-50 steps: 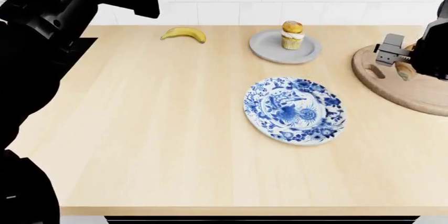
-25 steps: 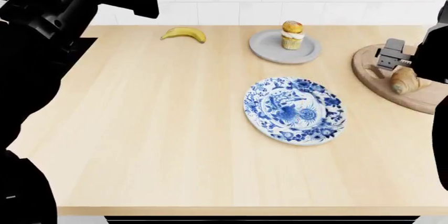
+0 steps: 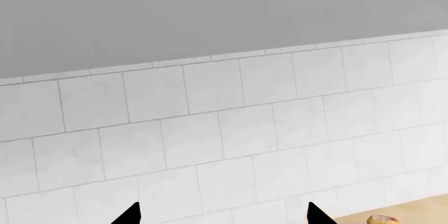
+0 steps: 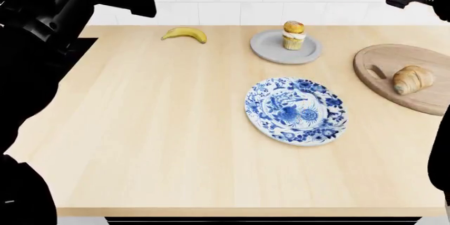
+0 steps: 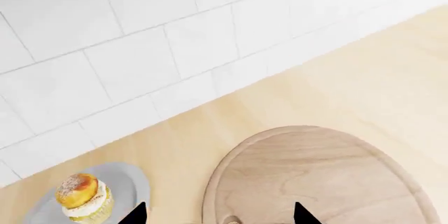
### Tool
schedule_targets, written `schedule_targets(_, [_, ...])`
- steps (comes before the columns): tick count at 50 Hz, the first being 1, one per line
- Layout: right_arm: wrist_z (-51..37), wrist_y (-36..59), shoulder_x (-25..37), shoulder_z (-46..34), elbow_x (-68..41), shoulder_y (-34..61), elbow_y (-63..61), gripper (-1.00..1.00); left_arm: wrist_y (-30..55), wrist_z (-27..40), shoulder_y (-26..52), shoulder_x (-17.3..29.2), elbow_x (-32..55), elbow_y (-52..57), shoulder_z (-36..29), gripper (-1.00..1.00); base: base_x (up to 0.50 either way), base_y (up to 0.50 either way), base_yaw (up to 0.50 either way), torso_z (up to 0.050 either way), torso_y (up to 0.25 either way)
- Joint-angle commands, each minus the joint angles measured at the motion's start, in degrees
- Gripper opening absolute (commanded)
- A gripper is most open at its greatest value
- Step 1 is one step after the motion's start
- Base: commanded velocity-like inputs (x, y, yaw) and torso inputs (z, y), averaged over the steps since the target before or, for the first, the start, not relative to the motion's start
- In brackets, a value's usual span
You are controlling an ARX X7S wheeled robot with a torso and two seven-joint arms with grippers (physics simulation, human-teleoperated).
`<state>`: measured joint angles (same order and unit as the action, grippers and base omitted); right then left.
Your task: From the different types of pastries on the counter, select a croissant and place it on the cutting board. Then retrieve a jar of jam from the cabinet and place it alongside the croissant on the cutting board.
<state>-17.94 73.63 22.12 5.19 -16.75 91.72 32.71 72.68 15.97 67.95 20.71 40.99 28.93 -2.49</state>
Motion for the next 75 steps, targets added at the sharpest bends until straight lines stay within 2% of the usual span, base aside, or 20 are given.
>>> schedule_targets(1, [-20.48,16.24,4.57,8.34,-34.69,-11.65,-40.66,1.0,-0.45,1.2,-1.96,-0.78,1.0,1.1,2.24,1.0,0.0,0.0,0.0,0.0,0.0])
schedule_targets(4, [-25.76,16.01,6.17,10.54,-43.03,-14.58,-45.49,1.0,-0.17,1.74,-2.38,-1.13,1.36,1.55,2.72,1.0,0.0,0.0,0.0,0.0,0.0])
schedule_targets(8, [-26.65,15.31,8.01,12.11,-46.39,-19.2,-52.74,1.0,0.04,2.45,-3.01,-1.67,1.78,1.95,3.42,1.0,0.0,0.0,0.0,0.0,0.0])
schedule_targets(16, [-31.03,15.06,11.17,16.34,-61.84,-23.12,-58.91,1.0,-0.31,3.01,-3.57,-1.92,1.66,1.95,3.0,1.0,0.0,0.0,0.0,0.0,0.0])
schedule_targets(22, [-28.99,13.5,13.46,16.27,-64.53,-25.11,-61.93,1.0,-0.36,3.23,-3.49,-2.23,1.93,1.73,2.88,1.0,0.0,0.0,0.0,0.0,0.0])
schedule_targets(33, [-32.16,12.46,14.41,15.06,-69.63,-25.26,-62.21,1.0,-0.26,3.65,-4.13,-2.28,2.73,2.1,3.43,1.0,-0.28,0.17,0.0,0.0,0.0])
schedule_targets(47, [-33.39,10.4,14.53,12.69,-70.97,-25.75,-62.85,1.0,-0.73,4.04,-6.0,-2.07,3.7,3.06,4.54,1.0,-0.33,0.26,0.0,0.0,0.0])
schedule_targets(59, [-25.55,5.84,14.42,9.86,-62.09,-30.51,-65.86,1.0,-2.65,5.18,-9.39,-2.58,3.1,3.61,4.95,1.0,-0.33,0.36,0.0,0.0,0.0])
schedule_targets(75, [-22.85,1.46,12.68,8.45,-57.77,-35.39,-67.05,1.0,-5.9,4.97,-12.82,-1.96,1.26,3.17,3.02,1.0,-0.32,0.41,0.0,0.0,0.0])
